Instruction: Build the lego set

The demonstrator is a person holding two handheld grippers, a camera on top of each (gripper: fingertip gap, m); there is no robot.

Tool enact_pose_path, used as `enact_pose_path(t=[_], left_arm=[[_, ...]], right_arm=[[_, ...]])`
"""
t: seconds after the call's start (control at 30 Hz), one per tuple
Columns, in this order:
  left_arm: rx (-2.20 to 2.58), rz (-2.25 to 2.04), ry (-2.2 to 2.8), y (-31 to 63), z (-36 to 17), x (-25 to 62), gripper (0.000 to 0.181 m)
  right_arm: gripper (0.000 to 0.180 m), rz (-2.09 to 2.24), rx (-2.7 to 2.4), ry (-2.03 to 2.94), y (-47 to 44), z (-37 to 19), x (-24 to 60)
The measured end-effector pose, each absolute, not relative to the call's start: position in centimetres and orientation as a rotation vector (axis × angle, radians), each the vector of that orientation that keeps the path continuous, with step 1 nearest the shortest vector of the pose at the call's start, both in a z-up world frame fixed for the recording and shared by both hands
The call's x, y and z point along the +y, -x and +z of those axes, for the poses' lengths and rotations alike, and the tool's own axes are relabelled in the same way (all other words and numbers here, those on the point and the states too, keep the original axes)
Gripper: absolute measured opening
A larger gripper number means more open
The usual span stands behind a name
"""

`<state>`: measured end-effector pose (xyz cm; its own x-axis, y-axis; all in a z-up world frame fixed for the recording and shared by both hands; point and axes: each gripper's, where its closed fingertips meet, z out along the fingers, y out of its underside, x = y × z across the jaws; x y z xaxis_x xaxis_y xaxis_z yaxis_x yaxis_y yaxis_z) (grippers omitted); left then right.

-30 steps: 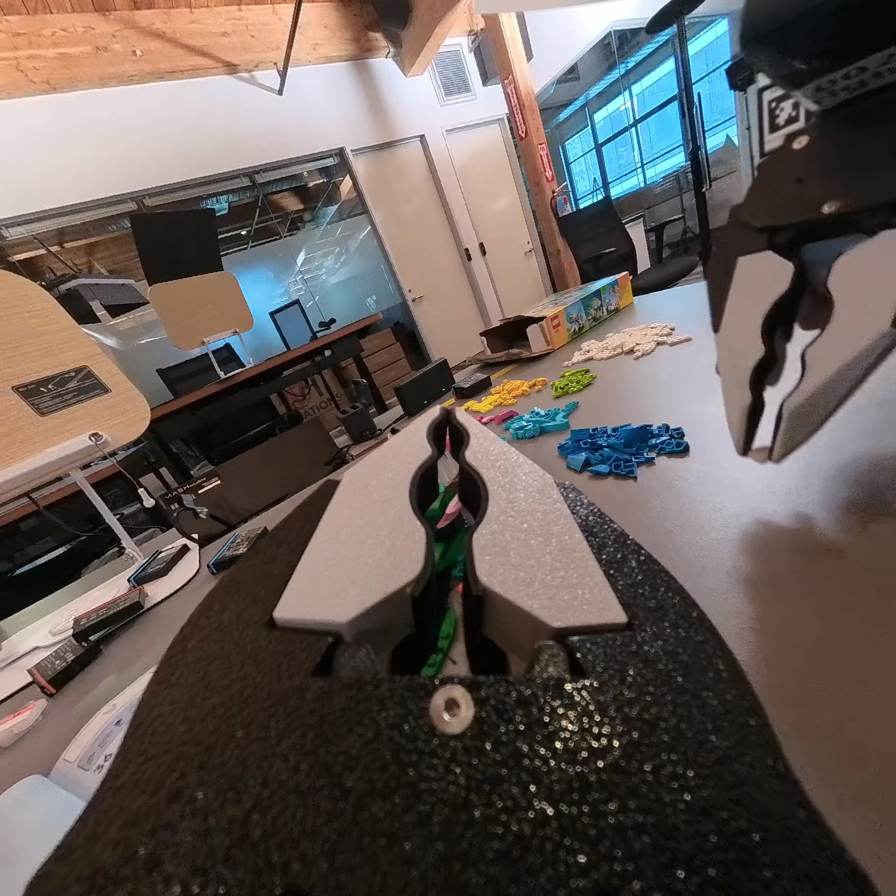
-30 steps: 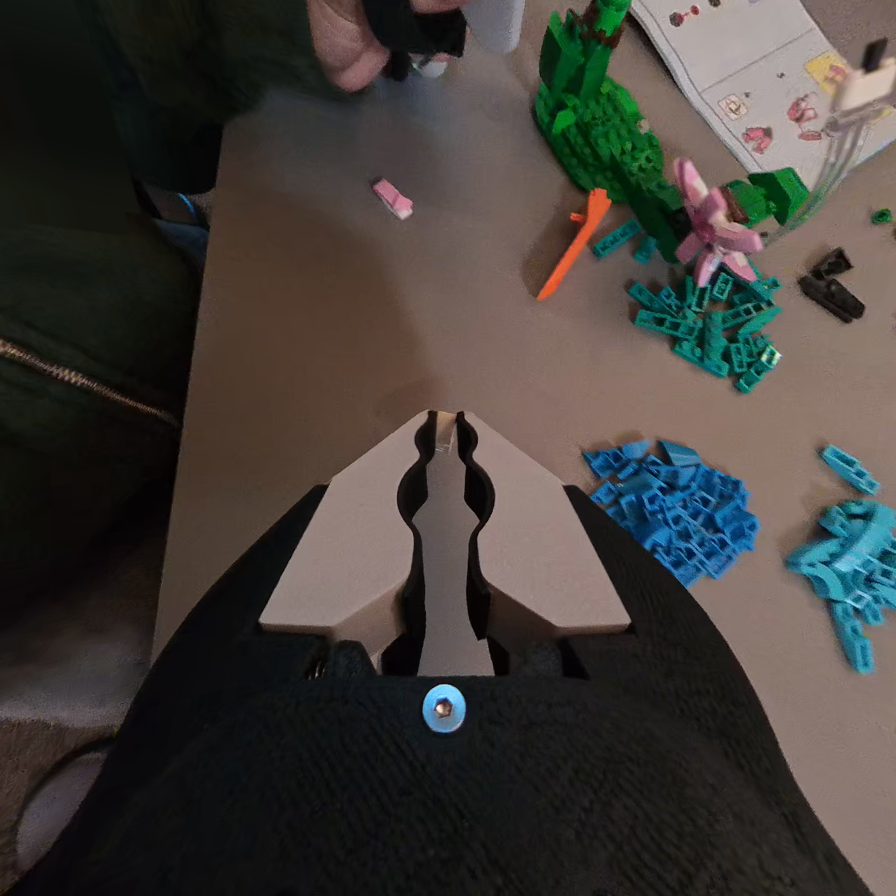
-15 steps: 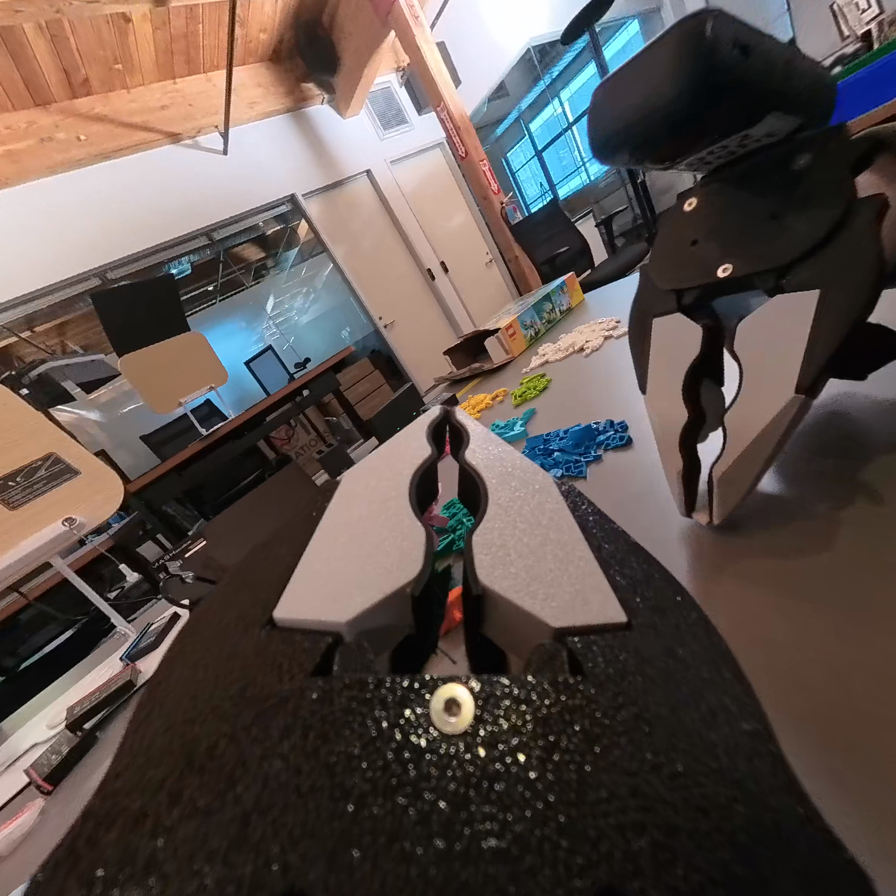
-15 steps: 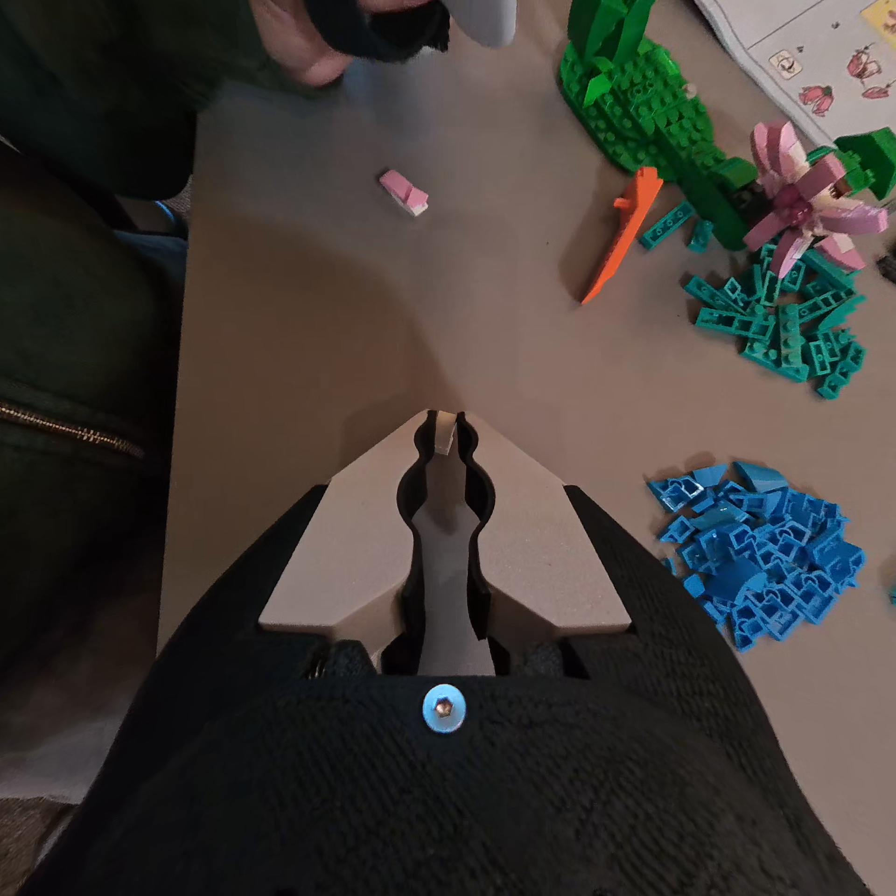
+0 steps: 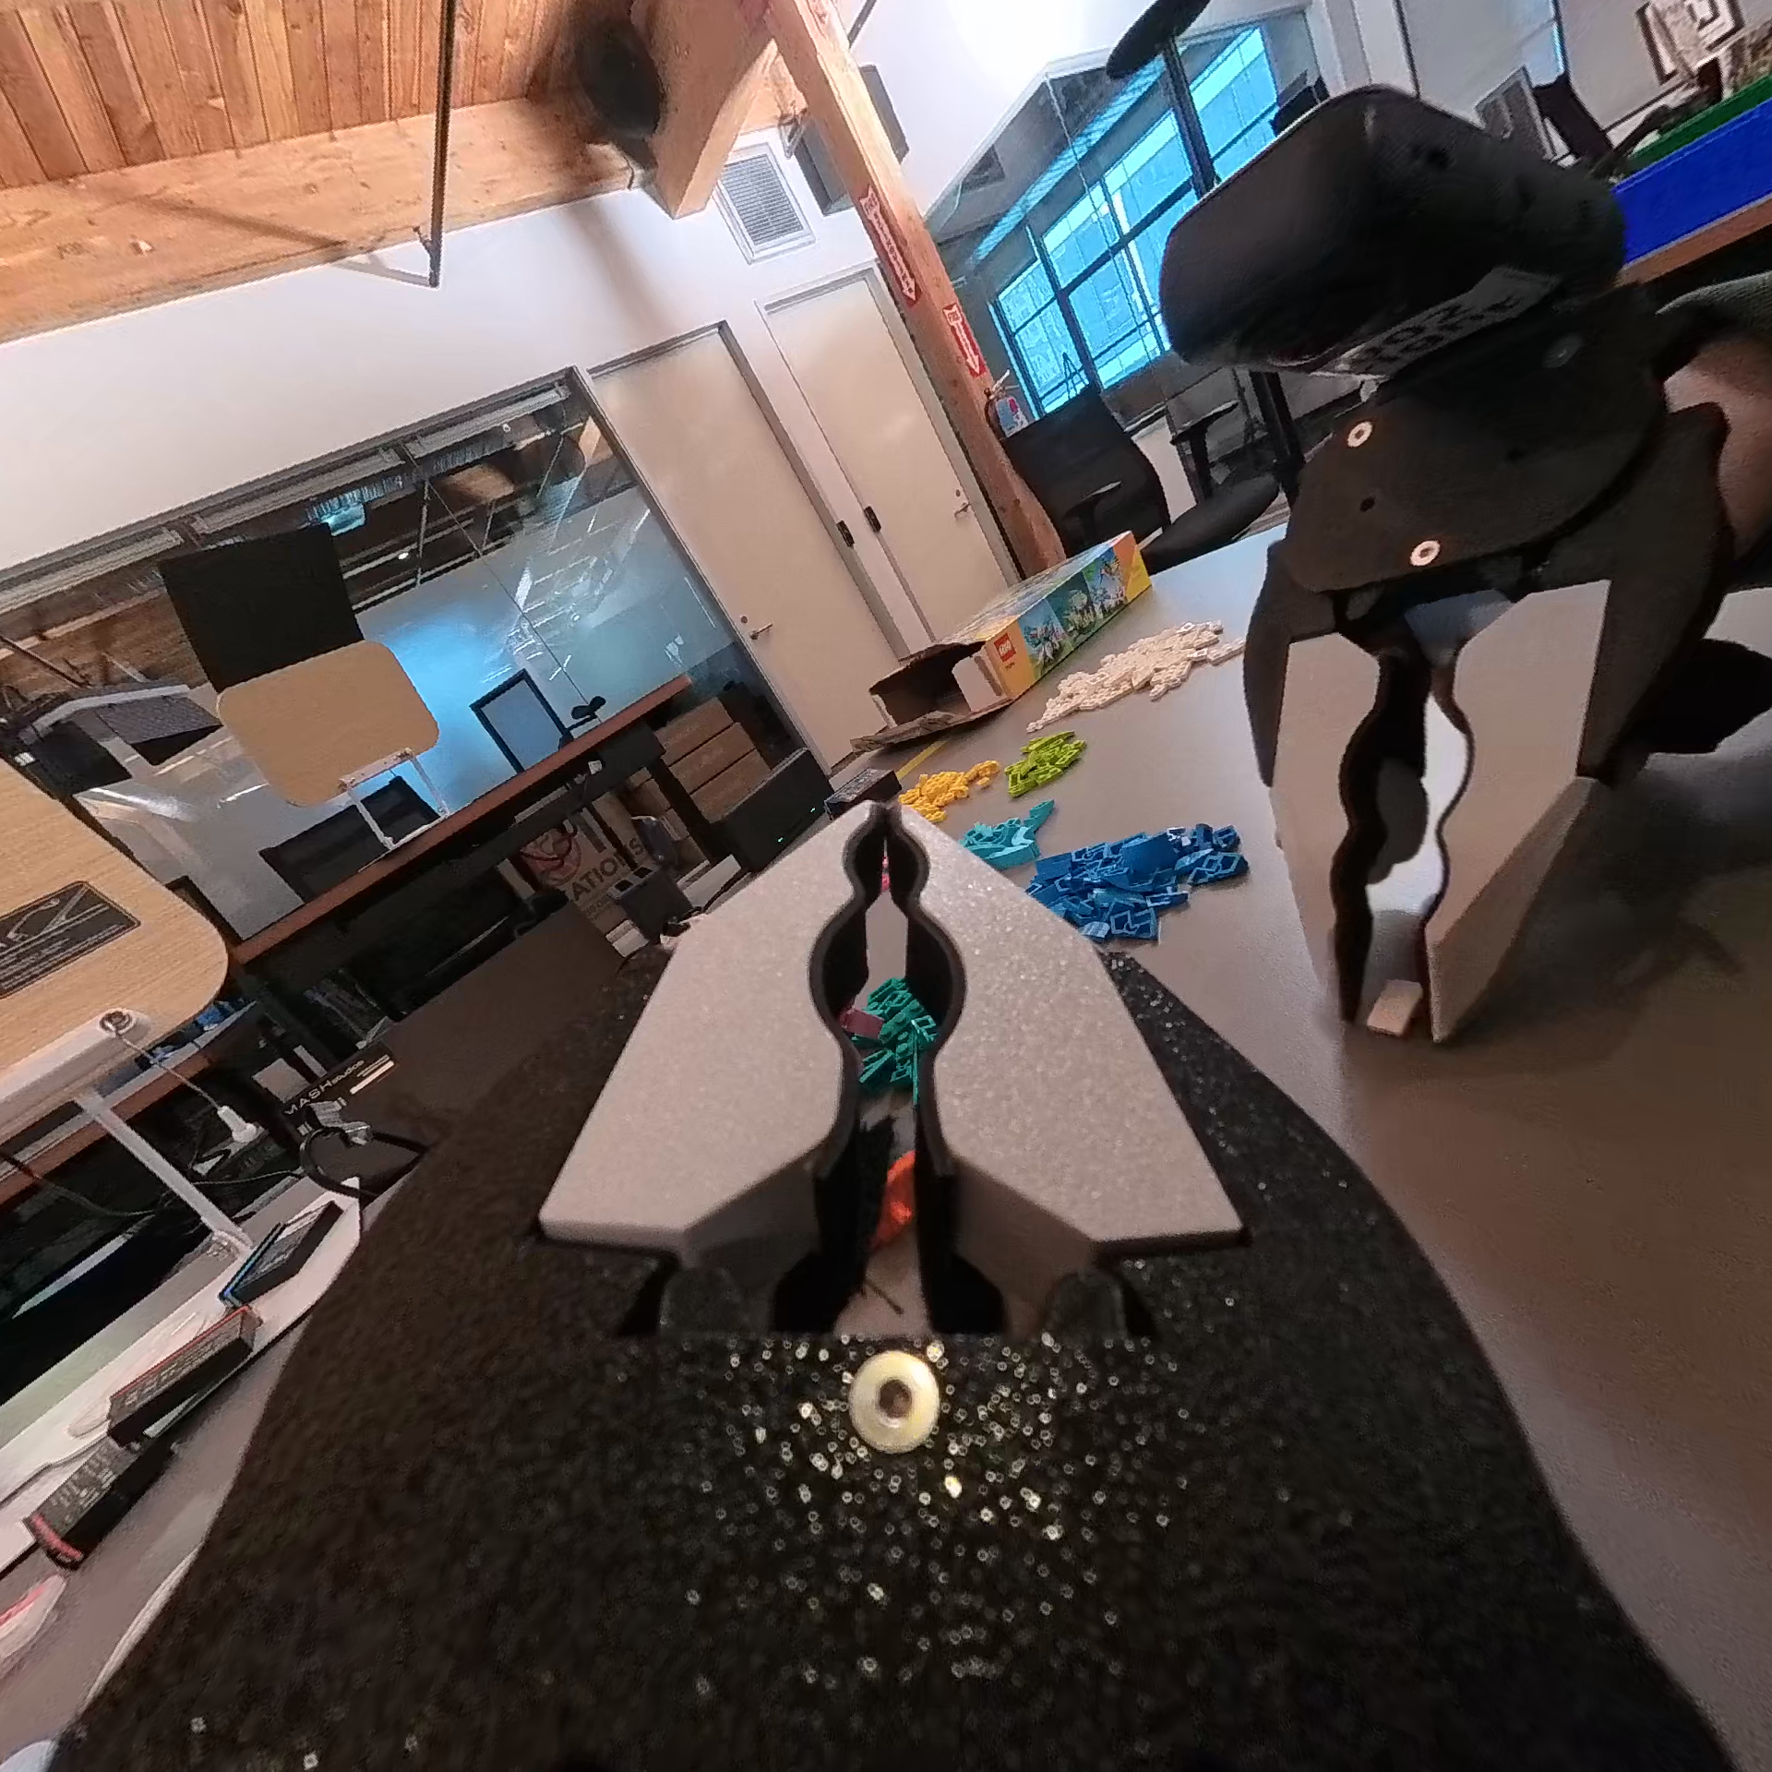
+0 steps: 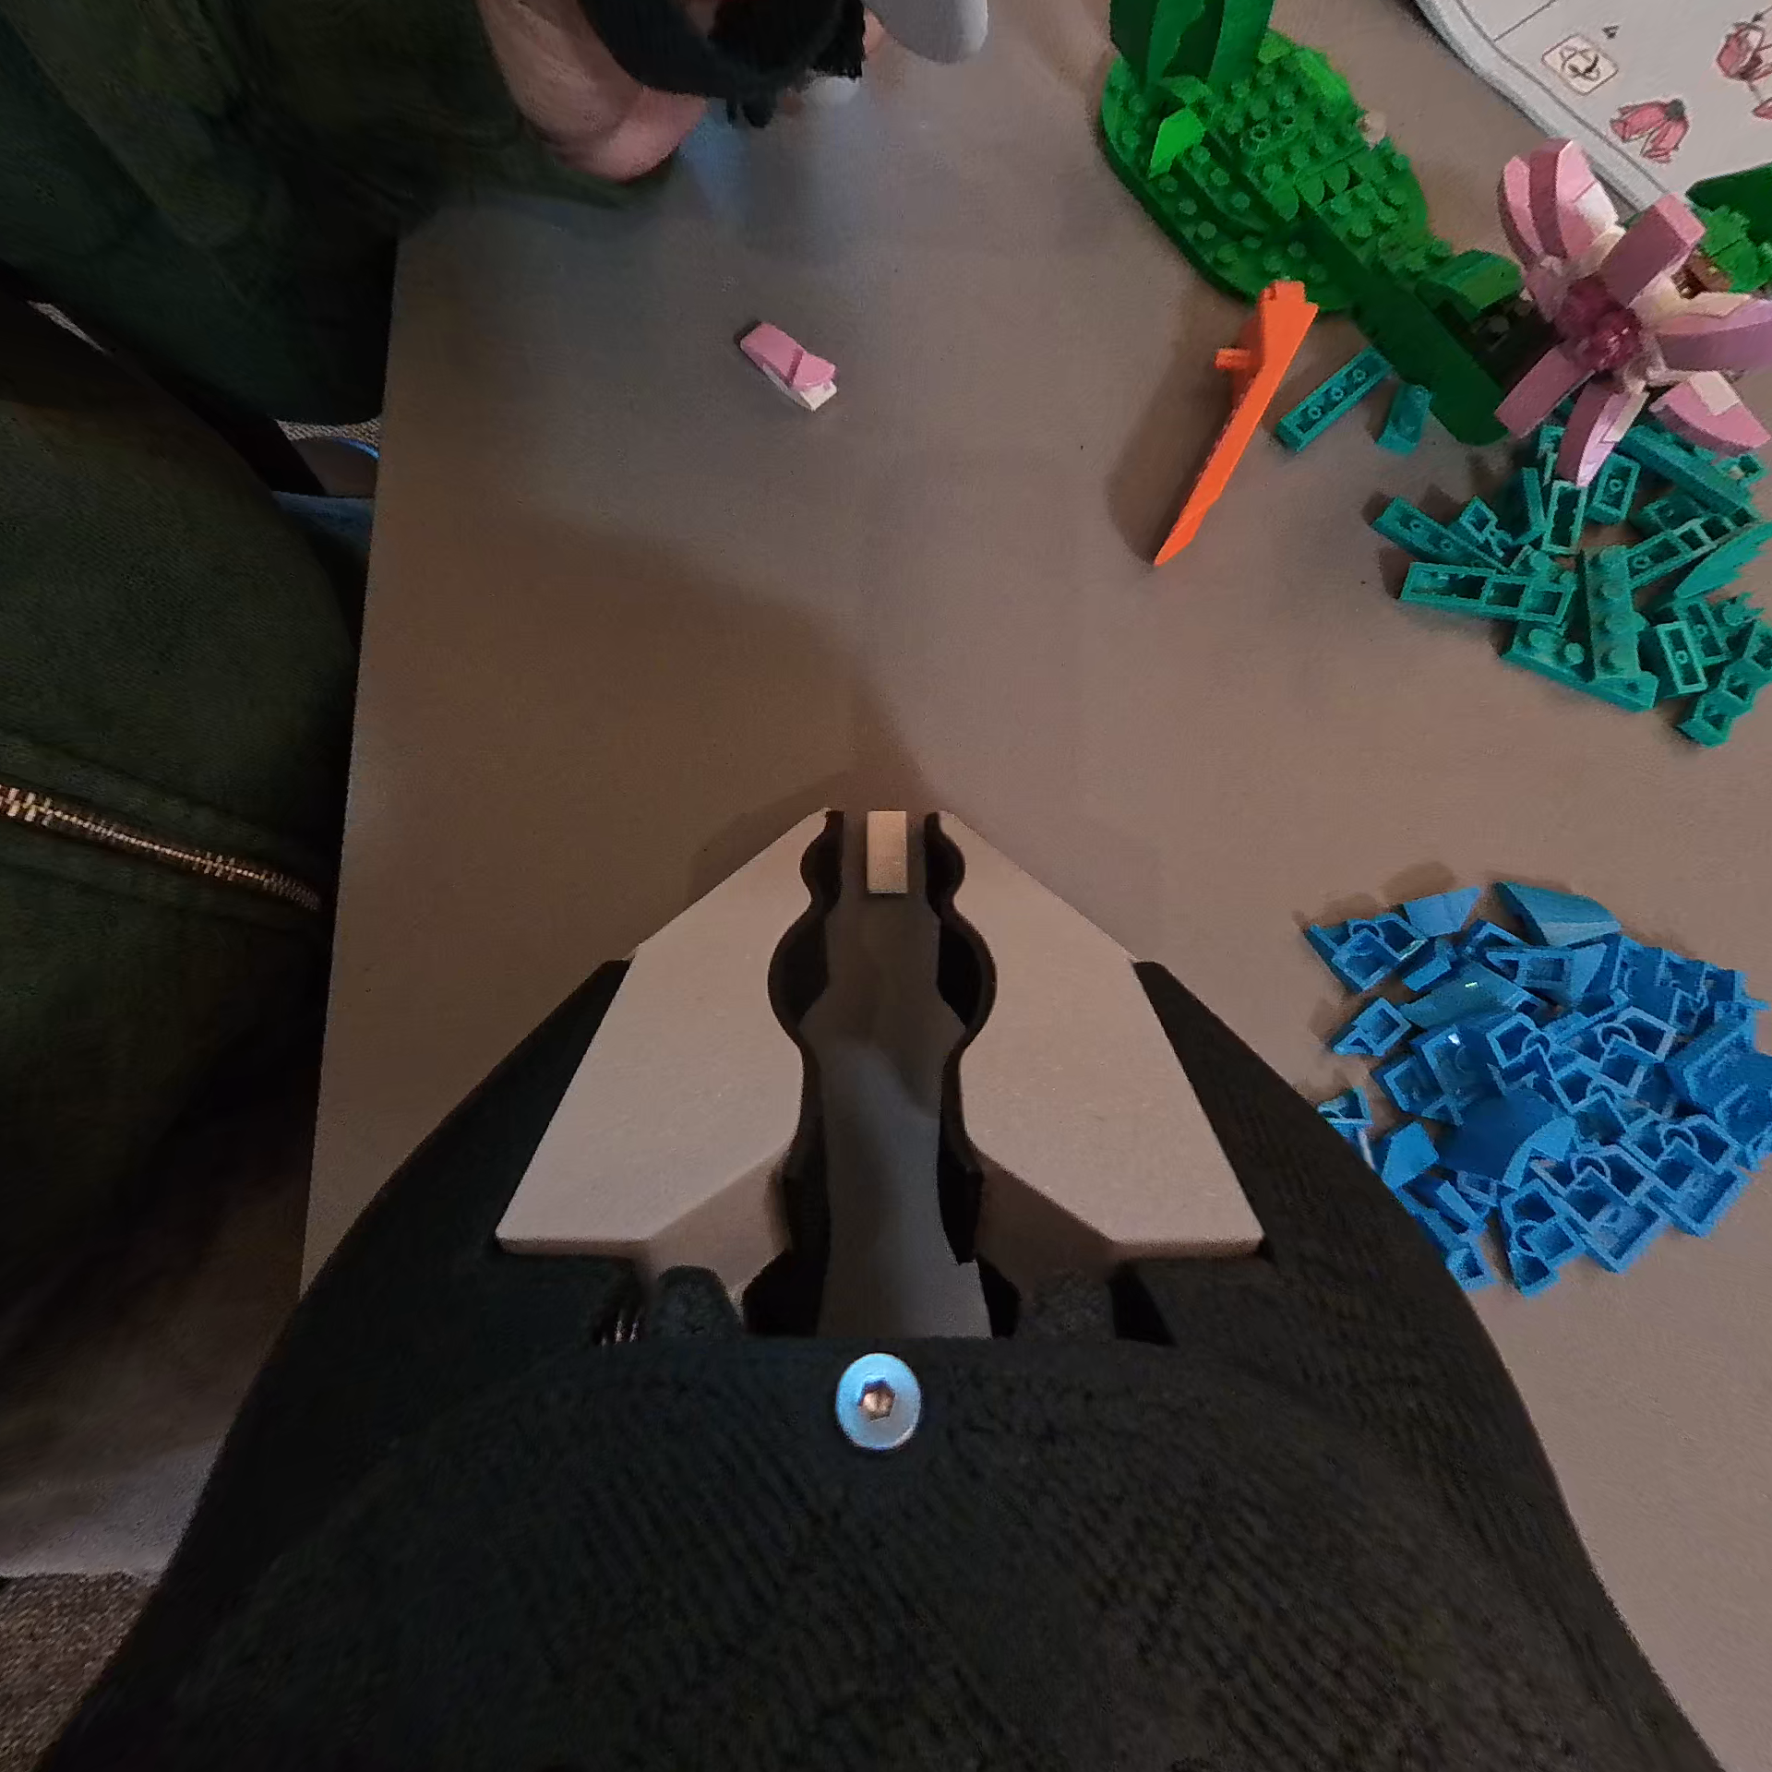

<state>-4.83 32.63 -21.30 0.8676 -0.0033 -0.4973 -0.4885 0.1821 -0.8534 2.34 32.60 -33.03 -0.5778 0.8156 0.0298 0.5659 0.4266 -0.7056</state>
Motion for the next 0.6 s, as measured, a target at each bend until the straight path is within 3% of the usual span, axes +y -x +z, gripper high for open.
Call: enact_pose_path(t=[0.23, 0.6], left_arm=[[0.439, 0.356, 1.356, 4.8, -21.3, 32.7, 0.000], [0.423, 0.356, 1.357, 5.1, -21.3, 32.7, 0.000]], right_arm=[[0.024, 0.967, -2.243, 1.143, -2.5, -30.3, 33.9], [0.016, 0.733, -1.688, 1.286, -2.9, -25.2, 47.4]])
